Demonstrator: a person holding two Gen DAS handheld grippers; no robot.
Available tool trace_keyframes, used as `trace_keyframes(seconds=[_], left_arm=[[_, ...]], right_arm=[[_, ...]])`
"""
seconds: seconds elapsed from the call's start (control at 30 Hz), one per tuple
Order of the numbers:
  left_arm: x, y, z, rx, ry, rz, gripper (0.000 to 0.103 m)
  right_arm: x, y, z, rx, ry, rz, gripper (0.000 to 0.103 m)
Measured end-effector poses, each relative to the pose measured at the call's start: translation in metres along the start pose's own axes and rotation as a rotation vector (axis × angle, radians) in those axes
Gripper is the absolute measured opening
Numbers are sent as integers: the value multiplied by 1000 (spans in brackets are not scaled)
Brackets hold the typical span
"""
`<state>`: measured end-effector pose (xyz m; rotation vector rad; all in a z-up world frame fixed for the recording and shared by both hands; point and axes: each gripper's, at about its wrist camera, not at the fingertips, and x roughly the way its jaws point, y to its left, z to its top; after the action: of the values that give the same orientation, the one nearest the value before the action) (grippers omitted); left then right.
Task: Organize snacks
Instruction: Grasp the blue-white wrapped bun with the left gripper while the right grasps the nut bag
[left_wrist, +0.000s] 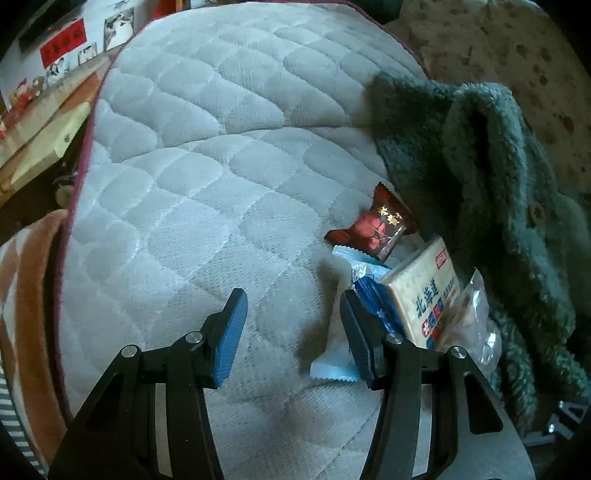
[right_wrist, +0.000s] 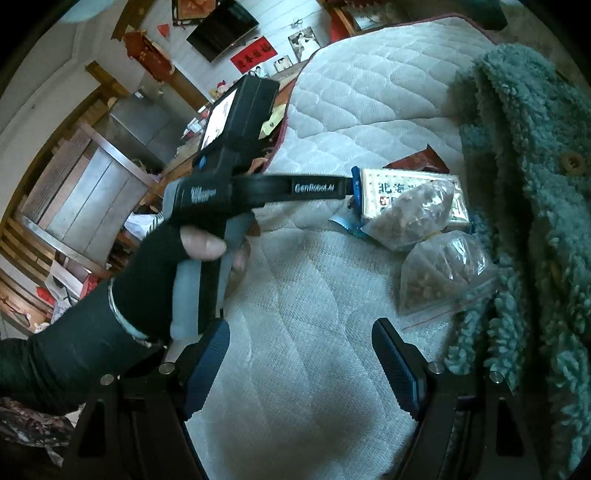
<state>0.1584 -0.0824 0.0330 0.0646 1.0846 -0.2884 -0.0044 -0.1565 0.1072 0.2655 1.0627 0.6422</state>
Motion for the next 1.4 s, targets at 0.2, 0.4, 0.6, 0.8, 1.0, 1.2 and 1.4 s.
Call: trace_keyframes(seconds=[0.2,0.4,0.6,0.8,1.0,1.2,1.4], left_arm=[[-2,-9,12,21,6,-38,52],[-3,-23,16,56,30,-98,52],[0,-32,21,69,38,-34,53],[18,-27,22,-17,129,-112,57],[24,-34,17,-5,148,-181,80],[17,-24,13,19,131,-80,27],[5,-6,3,-27,112,-95,26]], right_arm=[[2,1,0,6,2,7,78],[6,-1,0,14,12,16,78],[7,2,0,13,12,20,78],[8,1,-1,15,20,13,79],[8,-1,-1,27,21,-1,79],[-2,-12,5,38,-44,-92,79],[9,-27,28,-12,-69,-274,79]])
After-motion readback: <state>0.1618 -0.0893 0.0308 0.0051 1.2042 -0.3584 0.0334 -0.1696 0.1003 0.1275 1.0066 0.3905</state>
